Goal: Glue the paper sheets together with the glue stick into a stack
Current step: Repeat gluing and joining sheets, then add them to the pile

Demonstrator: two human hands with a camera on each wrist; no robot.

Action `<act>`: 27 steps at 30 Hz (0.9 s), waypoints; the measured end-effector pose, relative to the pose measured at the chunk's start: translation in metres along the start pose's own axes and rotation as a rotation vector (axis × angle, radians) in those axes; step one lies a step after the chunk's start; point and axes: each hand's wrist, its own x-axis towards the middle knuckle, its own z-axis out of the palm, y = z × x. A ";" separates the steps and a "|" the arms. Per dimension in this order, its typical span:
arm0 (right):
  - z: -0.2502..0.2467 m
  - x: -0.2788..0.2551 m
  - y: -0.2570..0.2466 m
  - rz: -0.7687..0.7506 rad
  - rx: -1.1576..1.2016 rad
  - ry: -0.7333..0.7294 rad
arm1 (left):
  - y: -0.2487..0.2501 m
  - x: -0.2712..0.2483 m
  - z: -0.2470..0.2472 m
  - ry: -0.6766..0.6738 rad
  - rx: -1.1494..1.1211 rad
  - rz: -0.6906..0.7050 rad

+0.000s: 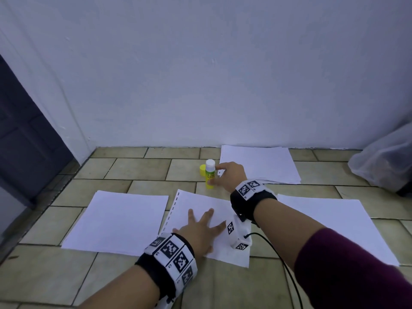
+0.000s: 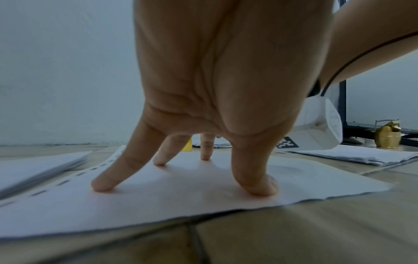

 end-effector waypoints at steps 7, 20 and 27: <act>-0.018 -0.005 0.008 -0.032 0.011 -0.007 | -0.003 0.003 0.000 0.017 0.068 0.022; -0.096 -0.039 0.048 -0.012 0.186 0.021 | 0.033 0.008 -0.030 0.183 0.251 0.014; -0.066 -0.048 0.048 -0.113 0.244 0.073 | 0.032 0.009 -0.026 0.240 0.112 0.089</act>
